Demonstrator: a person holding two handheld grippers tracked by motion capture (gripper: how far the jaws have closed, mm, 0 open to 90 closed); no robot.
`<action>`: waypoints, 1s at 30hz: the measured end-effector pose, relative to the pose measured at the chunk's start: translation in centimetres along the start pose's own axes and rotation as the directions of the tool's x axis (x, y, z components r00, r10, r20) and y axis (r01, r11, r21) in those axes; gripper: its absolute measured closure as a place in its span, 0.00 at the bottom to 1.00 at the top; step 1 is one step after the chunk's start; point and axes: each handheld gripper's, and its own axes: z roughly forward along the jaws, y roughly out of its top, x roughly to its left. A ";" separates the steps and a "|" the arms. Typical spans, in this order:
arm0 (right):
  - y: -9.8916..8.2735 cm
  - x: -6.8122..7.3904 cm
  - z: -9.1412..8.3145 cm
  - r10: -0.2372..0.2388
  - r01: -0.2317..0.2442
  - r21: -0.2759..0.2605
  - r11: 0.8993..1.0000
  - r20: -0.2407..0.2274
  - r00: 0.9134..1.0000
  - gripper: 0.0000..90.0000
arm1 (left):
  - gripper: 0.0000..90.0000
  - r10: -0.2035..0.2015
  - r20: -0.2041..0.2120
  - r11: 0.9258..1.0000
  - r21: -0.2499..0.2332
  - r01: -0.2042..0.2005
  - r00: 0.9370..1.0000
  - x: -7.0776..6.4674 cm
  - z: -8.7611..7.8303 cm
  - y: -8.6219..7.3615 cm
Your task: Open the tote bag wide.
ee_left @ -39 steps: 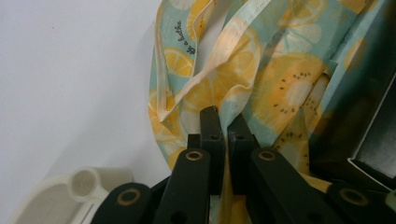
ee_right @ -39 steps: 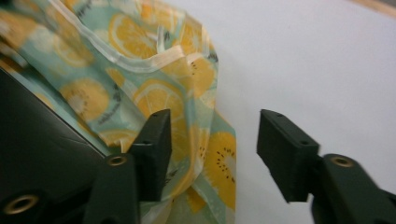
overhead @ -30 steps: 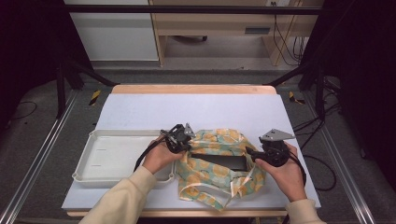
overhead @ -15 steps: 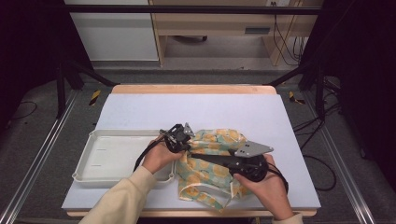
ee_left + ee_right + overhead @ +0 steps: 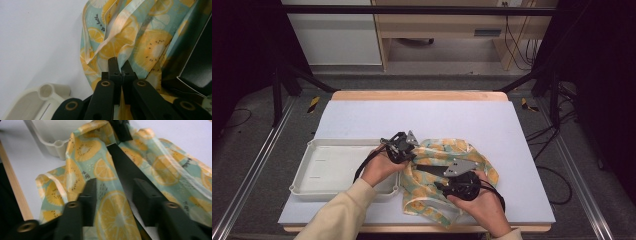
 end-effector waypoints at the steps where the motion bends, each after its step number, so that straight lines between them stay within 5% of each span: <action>1: -0.1 0.0 0.0 -0.005 0.005 0.005 1.000 -0.012 1.000 0.71 | 1.00 -0.001 -0.004 1.000 -0.003 0.001 1.000 0.0 -0.1 0.0; 3: -0.2 0.3 0.0 -0.019 0.020 0.016 1.000 -0.040 0.999 0.87 | 1.00 -0.003 -0.004 1.000 -0.009 0.003 1.000 0.1 -0.4 0.1; 7: -0.3 0.5 0.1 -0.023 0.025 0.019 1.000 -0.072 0.997 1.00 | 1.00 -0.008 -0.004 1.000 -0.014 0.008 1.000 0.1 -0.6 0.1; 15: -1.2 1.6 0.3 -0.027 0.031 0.023 0.999 -0.162 0.986 1.00 | 1.00 0.005 -0.015 1.000 -0.026 -0.005 1.000 -0.3 -1.1 0.0; 23: -3.2 3.6 1.8 -0.051 0.076 0.076 0.994 -0.288 0.956 1.00 | 1.00 -0.003 -0.030 1.000 -0.013 0.003 1.000 0.1 -0.9 -0.3; 30: -3.5 3.9 2.0 -0.056 0.086 0.084 0.993 -0.311 0.949 1.00 | 1.00 0.004 -0.055 1.000 0.009 -0.003 0.999 0.1 -0.2 -0.2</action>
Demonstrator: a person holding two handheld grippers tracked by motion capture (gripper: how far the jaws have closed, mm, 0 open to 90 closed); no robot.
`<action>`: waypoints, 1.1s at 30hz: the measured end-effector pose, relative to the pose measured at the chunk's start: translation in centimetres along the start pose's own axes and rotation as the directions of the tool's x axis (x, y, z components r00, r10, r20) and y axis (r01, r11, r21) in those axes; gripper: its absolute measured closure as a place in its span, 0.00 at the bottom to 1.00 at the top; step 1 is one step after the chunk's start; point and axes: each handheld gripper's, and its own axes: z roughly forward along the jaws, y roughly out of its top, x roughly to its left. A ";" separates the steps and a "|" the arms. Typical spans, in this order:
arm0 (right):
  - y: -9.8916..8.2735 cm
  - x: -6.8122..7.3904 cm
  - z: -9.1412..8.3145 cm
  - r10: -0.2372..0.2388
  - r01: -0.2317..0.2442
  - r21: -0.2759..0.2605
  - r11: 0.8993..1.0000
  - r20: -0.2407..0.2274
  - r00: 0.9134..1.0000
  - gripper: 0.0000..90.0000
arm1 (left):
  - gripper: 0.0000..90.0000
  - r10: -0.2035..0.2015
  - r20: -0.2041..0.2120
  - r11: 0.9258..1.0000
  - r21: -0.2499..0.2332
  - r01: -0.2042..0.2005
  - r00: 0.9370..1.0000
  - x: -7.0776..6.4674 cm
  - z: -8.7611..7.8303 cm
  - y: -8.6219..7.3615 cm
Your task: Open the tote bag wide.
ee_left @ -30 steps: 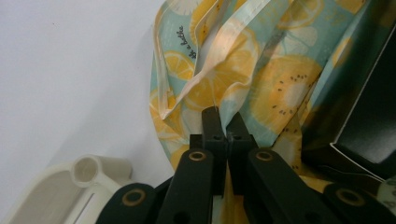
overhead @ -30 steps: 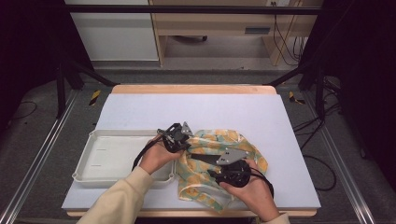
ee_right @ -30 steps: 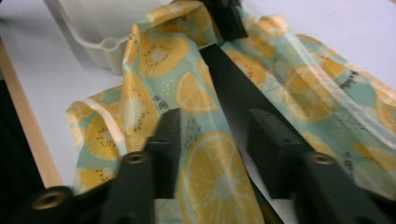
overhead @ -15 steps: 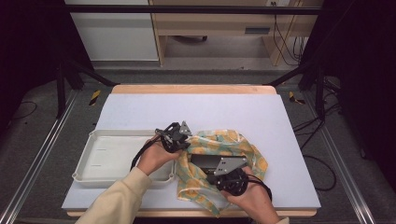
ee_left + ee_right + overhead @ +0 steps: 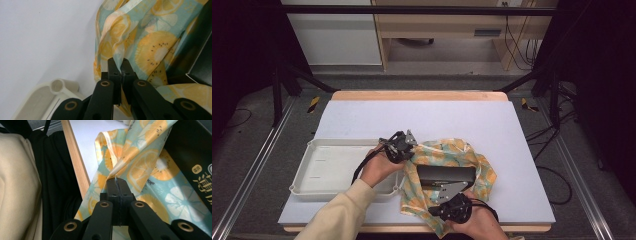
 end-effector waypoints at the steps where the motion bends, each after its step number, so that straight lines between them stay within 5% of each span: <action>1: 0.0 0.0 0.0 -0.002 0.002 -0.001 1.000 -0.001 1.000 1.00 | 1.00 -0.007 0.000 1.000 -0.004 0.007 1.000 0.0 0.1 0.0; 19: -0.3 0.3 0.3 -0.020 0.020 0.020 1.000 0.007 1.000 1.00 | 0.95 -0.016 0.004 0.999 0.029 0.016 1.000 -0.3 1.1 -0.6; 24: -0.4 0.1 -0.3 0.007 -0.007 -0.014 1.000 0.034 0.999 0.96 | 0.85 -0.051 -0.007 0.998 -0.044 0.050 0.999 -0.2 -0.4 -0.8; 25: -0.4 -0.1 -0.7 0.014 -0.012 -0.039 0.999 0.051 0.999 0.89 | 0.81 -0.061 -0.012 0.993 -0.098 0.060 0.998 -0.3 -1.4 -1.0; 33: -0.3 -0.3 -2.1 0.039 -0.028 -0.082 0.996 0.140 0.989 0.65 | 0.64 -0.074 -0.011 0.970 -0.233 0.070 0.997 -0.7 -4.8 -1.3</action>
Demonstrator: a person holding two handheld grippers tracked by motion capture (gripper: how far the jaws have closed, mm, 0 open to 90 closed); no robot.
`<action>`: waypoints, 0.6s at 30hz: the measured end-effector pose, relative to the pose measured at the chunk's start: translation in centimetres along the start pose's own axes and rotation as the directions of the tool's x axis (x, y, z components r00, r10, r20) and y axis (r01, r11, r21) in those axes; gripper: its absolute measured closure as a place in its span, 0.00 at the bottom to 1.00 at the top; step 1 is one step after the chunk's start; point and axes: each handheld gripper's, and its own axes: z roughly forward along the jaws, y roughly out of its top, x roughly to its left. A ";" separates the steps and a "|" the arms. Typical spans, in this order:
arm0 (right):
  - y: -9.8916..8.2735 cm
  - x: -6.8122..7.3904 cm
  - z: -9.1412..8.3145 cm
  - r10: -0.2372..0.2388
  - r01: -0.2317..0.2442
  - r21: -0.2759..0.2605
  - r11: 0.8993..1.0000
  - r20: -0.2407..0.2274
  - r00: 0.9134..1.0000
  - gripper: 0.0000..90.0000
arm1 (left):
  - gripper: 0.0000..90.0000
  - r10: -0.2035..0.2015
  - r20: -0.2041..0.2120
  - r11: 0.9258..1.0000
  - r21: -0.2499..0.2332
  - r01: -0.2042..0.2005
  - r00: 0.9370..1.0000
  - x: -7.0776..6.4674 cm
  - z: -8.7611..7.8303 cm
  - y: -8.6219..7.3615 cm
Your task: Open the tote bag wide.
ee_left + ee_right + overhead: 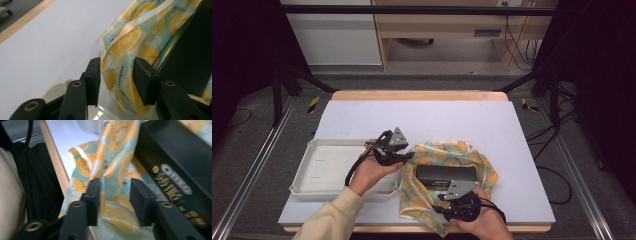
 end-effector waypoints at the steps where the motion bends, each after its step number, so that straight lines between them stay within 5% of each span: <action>1: 0.0 0.0 -0.1 0.002 -0.002 -0.005 1.000 0.011 1.000 0.62 | 0.63 -0.003 -0.001 1.000 -0.017 0.003 1.000 -0.1 -0.4 0.1; 4: 0.1 -0.1 -0.6 0.005 -0.004 -0.014 1.000 0.035 0.999 0.55 | 0.63 0.004 0.013 0.998 -0.070 -0.003 1.000 -1.1 -1.7 0.5; 12: 0.4 -1.3 -4.1 0.036 -0.028 -0.068 0.997 0.118 0.992 0.55 | 0.84 0.048 0.110 0.995 -0.096 -0.038 0.993 -4.6 -3.0 -0.3; 15: 0.5 -2.3 -5.7 0.069 -0.049 -0.107 0.993 0.188 0.980 0.66 | 0.90 0.046 0.140 0.995 -0.092 -0.034 0.989 -5.6 -2.5 -1.1; 18: 0.4 -3.5 -7.0 0.134 -0.097 -0.148 0.984 0.270 0.953 0.80 | 0.99 0.045 0.148 0.996 -0.088 -0.032 0.988 -6.7 -1.8 -2.0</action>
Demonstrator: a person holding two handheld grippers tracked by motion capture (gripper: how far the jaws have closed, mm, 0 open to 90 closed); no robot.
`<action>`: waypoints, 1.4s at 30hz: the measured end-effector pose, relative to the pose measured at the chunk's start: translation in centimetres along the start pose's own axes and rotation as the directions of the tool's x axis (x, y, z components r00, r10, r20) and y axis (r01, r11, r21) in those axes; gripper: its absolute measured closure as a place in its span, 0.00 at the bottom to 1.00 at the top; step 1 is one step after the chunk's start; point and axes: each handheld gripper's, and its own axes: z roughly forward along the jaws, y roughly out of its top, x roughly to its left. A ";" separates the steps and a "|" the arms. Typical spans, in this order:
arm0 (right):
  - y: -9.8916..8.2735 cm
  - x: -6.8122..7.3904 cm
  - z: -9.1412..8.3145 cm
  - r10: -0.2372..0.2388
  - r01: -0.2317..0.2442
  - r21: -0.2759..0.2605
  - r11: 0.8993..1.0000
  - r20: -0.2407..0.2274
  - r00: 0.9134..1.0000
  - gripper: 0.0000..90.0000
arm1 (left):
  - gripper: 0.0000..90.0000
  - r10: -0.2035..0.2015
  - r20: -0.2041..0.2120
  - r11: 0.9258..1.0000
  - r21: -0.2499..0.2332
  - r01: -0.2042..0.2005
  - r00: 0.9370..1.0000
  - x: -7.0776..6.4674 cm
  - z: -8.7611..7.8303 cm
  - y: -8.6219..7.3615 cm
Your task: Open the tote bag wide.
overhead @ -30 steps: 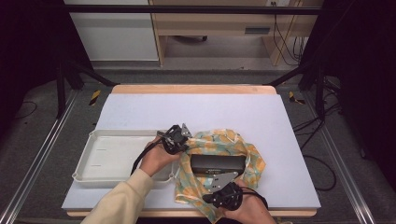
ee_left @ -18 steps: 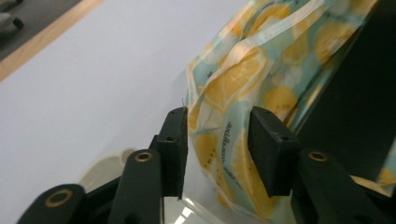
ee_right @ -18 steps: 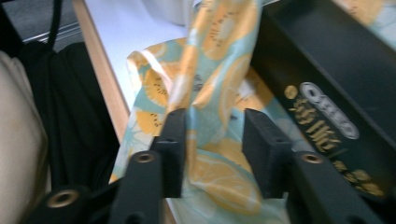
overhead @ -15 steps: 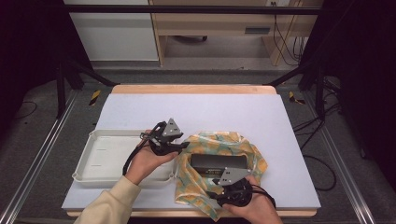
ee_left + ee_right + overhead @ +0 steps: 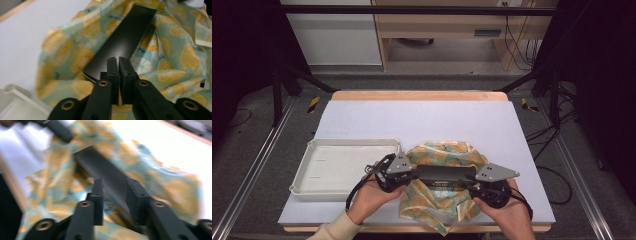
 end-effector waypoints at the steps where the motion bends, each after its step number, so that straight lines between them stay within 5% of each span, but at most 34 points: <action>1: 0.0 -0.3 -0.1 -0.001 0.001 0.001 1.000 0.024 1.000 0.84 | 1.00 0.017 0.001 1.000 0.011 -0.017 1.000 -0.6 0.3 -0.3; 8: -2.4 -1.3 0.1 0.011 -0.018 0.056 0.998 0.130 0.992 1.00 | 1.00 0.042 0.033 0.997 0.059 -0.044 0.999 -2.6 1.6 -1.5; 12: -3.5 -1.4 0.1 0.019 -0.028 0.077 0.997 0.121 0.993 1.00 | 1.00 0.033 0.046 0.996 0.084 -0.037 0.998 -3.2 2.3 -2.2; 17: -5.1 -1.4 1.3 0.026 -0.032 0.128 0.991 0.047 0.999 1.00 | 1.00 0.048 0.028 0.991 0.126 -0.051 0.998 -3.2 2.8 -2.8; 25: -7.0 -1.9 2.8 0.029 -0.036 0.240 0.970 0.029 0.999 1.00 | 1.00 0.039 0.036 0.985 0.167 -0.044 0.999 -3.0 3.7 -3.7; 30: -6.0 -1.8 1.8 0.024 -0.028 0.177 0.984 0.028 0.999 1.00 | 1.00 0.034 0.040 0.984 0.171 -0.041 0.999 -2.8 3.9 -3.8; 36: -2.8 -1.8 -0.4 -0.013 0.010 0.065 0.998 0.052 0.999 1.00 | 1.00 0.030 0.039 0.984 0.174 -0.037 0.999 -2.8 3.9 -3.9; 40: -1.2 -3.1 -0.1 -0.026 0.024 0.021 0.999 0.099 0.995 1.00 | 1.00 0.033 0.043 0.984 0.174 -0.040 0.999 -2.9 3.9 -3.9; 42: -0.9 -4.9 1.2 -0.003 0.004 -0.008 1.000 0.108 0.994 1.00 | 1.00 0.032 0.042 0.984 0.175 -0.039 0.999 -2.8 3.9 -3.9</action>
